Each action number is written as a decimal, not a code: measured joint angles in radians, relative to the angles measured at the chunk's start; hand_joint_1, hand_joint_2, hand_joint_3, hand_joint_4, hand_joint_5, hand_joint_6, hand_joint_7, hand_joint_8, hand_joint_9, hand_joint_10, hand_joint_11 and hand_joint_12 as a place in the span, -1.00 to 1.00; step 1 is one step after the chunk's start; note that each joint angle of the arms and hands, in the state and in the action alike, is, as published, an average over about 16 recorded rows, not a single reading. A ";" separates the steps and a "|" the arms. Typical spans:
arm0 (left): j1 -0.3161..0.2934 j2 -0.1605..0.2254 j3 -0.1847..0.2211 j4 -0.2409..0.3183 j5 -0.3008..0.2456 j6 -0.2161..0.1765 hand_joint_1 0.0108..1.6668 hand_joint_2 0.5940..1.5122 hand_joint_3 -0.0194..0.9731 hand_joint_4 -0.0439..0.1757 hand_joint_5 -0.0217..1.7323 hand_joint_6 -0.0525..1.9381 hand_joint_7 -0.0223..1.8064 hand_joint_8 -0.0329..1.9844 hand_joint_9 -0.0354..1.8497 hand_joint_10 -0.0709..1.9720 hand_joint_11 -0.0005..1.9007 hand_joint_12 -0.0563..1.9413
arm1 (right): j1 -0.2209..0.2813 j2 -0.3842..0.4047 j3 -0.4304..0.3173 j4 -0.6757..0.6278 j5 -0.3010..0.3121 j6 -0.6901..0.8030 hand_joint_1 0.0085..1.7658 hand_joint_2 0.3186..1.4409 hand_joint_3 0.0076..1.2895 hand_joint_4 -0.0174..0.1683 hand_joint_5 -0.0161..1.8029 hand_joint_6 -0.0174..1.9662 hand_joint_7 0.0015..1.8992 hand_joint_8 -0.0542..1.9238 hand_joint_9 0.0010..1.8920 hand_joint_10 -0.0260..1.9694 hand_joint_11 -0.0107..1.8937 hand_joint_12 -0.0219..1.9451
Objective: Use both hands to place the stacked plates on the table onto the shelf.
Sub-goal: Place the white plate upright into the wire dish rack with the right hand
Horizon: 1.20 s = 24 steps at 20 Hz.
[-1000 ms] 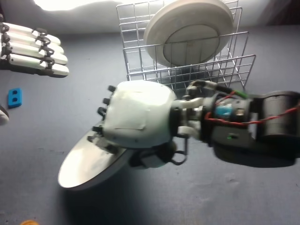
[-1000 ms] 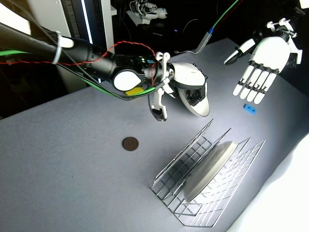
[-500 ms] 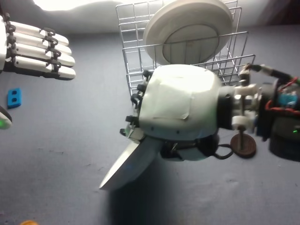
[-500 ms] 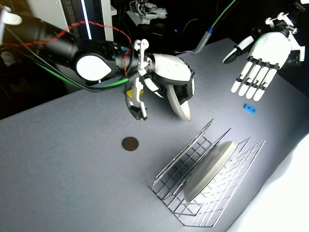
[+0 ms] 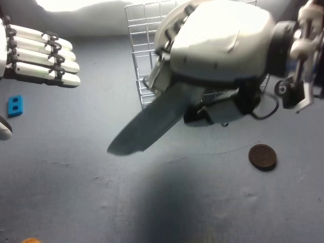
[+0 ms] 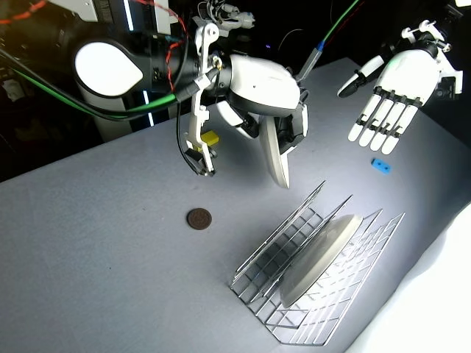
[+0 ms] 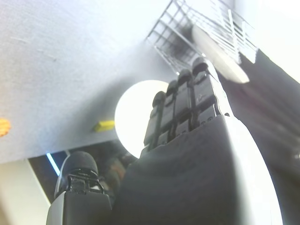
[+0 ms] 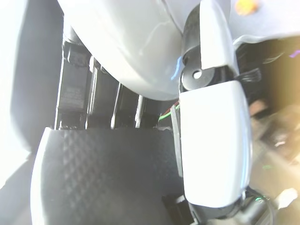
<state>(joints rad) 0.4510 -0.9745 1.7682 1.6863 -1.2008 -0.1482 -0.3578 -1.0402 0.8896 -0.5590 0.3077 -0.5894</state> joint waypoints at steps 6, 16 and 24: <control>0.024 0.000 0.002 0.005 0.010 0.000 -0.99 0.16 -0.95 -0.56 -0.95 -0.94 -0.96 -0.97 -0.95 -0.92 -0.98 -0.93 | 0.091 0.036 0.075 -0.262 0.040 0.485 0.34 0.16 -1.00 -0.57 0.12 -0.05 0.17 -0.17 0.43 -0.97 0.03 0.12; 0.067 -0.004 0.013 0.010 0.020 -0.005 -0.99 0.16 -0.96 -0.56 -0.95 -0.94 -0.96 -0.97 -0.94 -0.92 -0.98 -0.93 | 0.183 0.048 0.221 -0.581 0.085 1.051 0.35 0.16 -1.00 -0.61 0.11 -0.06 0.17 -0.17 0.43 -0.97 0.02 0.14; 0.084 -0.008 0.020 0.011 0.022 -0.009 -0.99 0.17 -0.96 -0.56 -0.95 -0.94 -0.96 -0.97 -0.94 -0.92 -0.98 -0.93 | 0.200 0.025 0.309 -0.684 0.061 1.201 0.37 0.16 -1.00 -0.65 0.10 -0.04 0.17 -0.16 0.42 -0.96 0.03 0.14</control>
<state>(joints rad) 0.5346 -0.9828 1.7878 1.6976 -1.1783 -0.1574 -0.1574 -1.0148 1.1982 -1.2429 0.3690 0.6114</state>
